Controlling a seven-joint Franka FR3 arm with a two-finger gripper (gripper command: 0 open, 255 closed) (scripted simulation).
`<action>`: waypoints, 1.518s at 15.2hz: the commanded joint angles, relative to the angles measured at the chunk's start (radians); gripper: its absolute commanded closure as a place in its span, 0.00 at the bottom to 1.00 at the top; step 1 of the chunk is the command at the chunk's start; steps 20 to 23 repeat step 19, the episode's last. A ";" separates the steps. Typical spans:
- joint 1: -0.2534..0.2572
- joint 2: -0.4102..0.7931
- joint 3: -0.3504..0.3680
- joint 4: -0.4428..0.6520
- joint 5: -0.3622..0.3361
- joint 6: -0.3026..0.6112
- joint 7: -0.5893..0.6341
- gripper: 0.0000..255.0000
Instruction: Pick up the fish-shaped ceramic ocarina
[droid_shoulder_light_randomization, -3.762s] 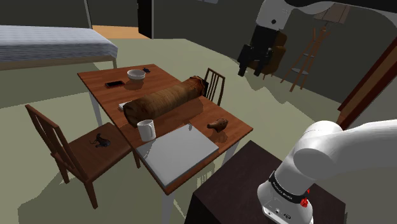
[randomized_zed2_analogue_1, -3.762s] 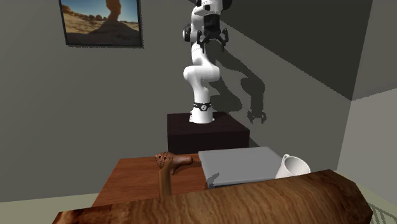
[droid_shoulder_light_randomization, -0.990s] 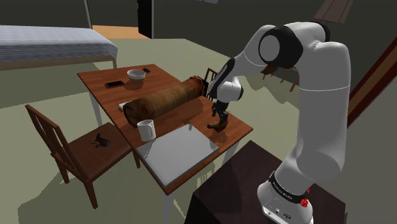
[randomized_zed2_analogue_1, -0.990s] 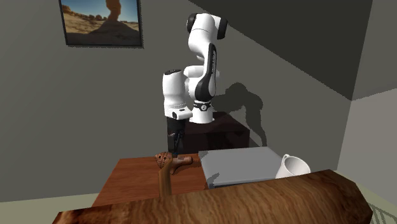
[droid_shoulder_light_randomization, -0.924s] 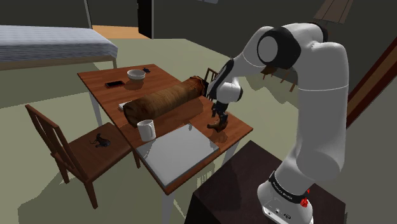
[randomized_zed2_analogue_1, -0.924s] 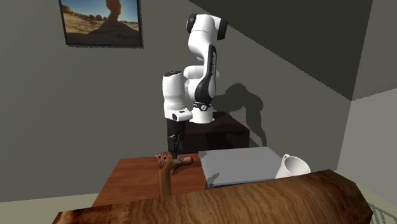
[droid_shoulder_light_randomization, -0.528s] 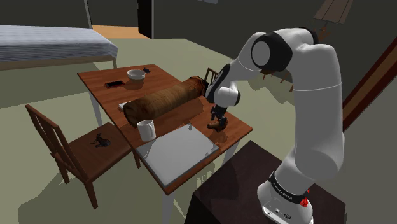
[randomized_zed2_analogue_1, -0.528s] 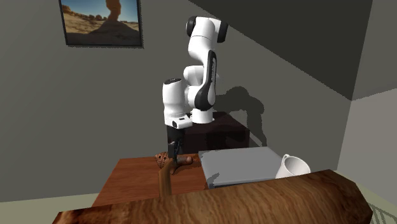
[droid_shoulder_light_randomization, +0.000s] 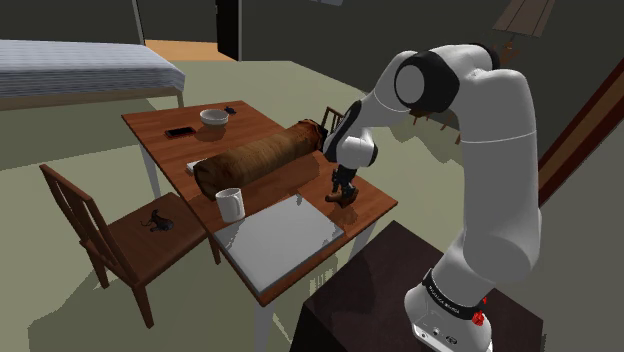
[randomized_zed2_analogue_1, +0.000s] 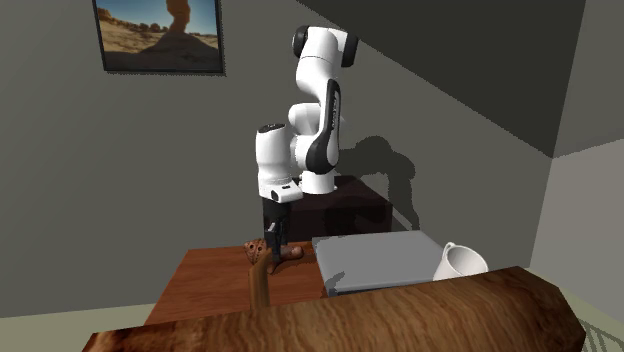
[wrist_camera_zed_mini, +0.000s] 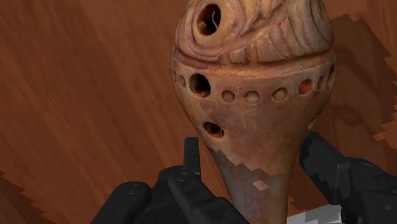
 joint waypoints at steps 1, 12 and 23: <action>-0.001 0.002 -0.001 0.000 0.000 0.002 0.000 1.00; 0.074 -0.126 -0.097 -0.037 -0.106 -0.085 0.080 1.00; 0.109 -0.191 -0.144 -0.048 -0.169 -0.132 0.125 1.00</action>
